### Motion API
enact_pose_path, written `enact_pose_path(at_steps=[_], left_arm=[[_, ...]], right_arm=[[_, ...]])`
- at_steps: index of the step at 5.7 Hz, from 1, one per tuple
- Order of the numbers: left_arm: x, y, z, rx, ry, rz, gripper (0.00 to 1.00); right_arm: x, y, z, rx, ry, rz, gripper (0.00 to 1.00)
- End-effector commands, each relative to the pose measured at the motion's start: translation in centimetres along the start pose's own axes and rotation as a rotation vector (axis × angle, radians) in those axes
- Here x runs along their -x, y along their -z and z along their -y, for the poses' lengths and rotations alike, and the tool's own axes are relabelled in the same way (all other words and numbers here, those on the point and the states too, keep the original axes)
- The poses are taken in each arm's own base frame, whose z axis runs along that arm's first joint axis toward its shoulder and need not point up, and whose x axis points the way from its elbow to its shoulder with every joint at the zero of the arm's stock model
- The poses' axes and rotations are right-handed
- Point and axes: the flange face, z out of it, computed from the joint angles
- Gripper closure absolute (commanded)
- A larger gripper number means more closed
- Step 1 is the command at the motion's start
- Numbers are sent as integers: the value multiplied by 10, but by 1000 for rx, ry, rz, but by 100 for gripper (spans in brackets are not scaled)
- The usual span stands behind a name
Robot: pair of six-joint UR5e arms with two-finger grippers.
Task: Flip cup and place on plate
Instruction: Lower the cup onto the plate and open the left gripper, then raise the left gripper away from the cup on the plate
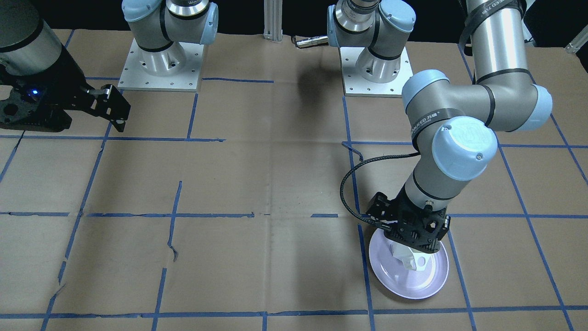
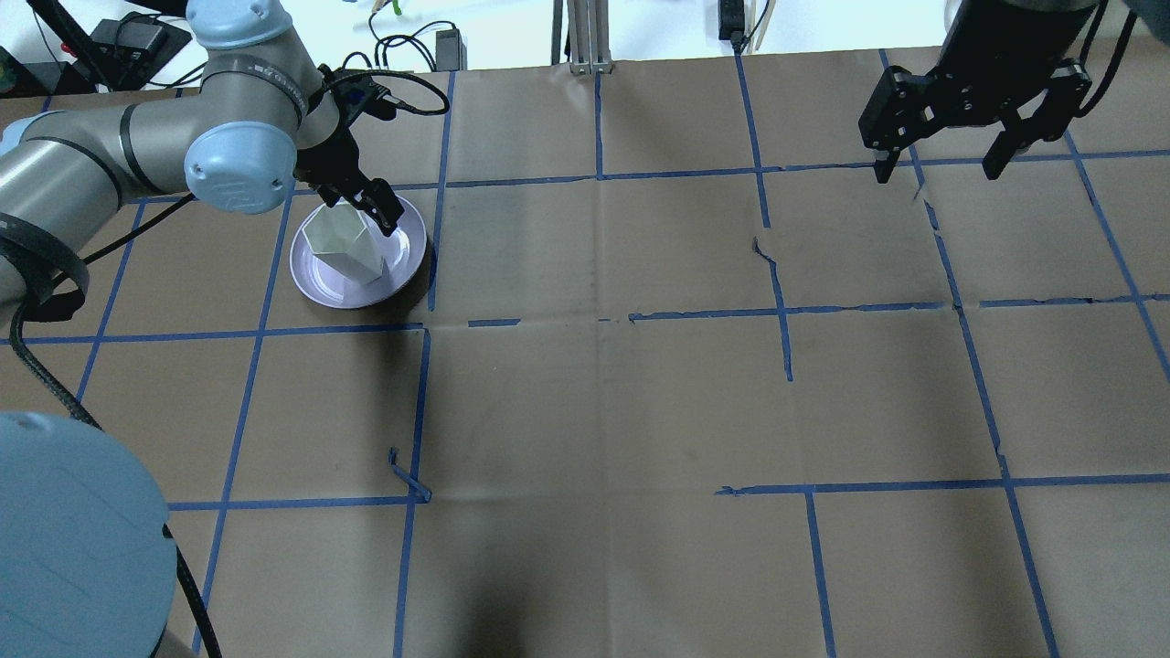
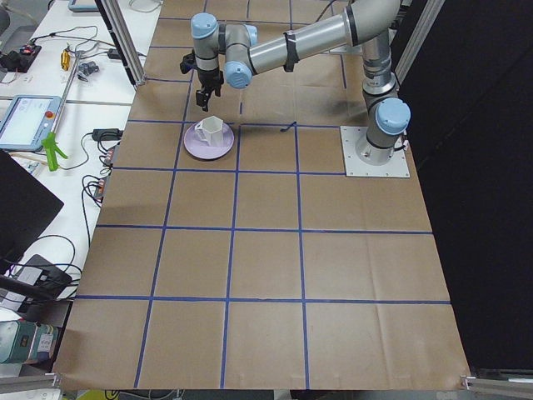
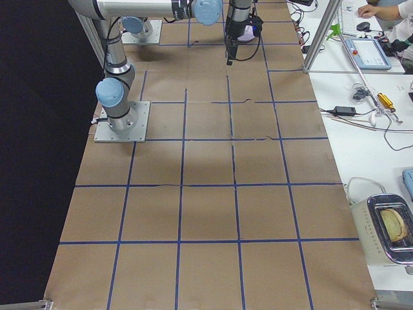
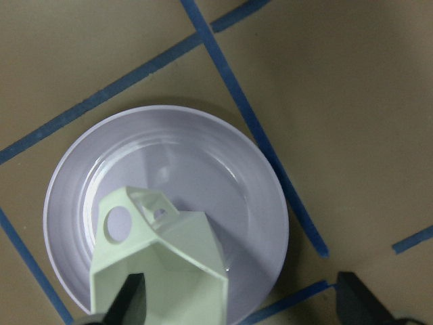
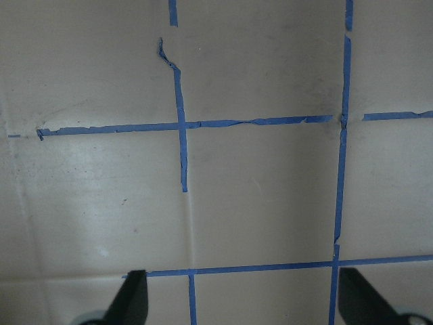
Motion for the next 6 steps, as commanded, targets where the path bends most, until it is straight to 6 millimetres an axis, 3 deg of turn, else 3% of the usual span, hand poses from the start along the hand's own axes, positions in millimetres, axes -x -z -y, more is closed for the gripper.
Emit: enact_pose_path(at_steps=[1,2,3,4,6], left_arm=[[-48,78,-18,14,89,-9,2],[-65,131,-52,15,174,-7,2],[-73,168,-85,29,188,-6,2],[-74,180,-107,41,206,-5,2],[-55,187,-113,45,257,-5,2]], right_arm=[[0,0,0,0,0,0,0],[0,0,0,0,0,0,0],[0,0,0,-2,0,0,0],[0,0,0,0,0,0,0],[0,0,0,0,0,0,0]])
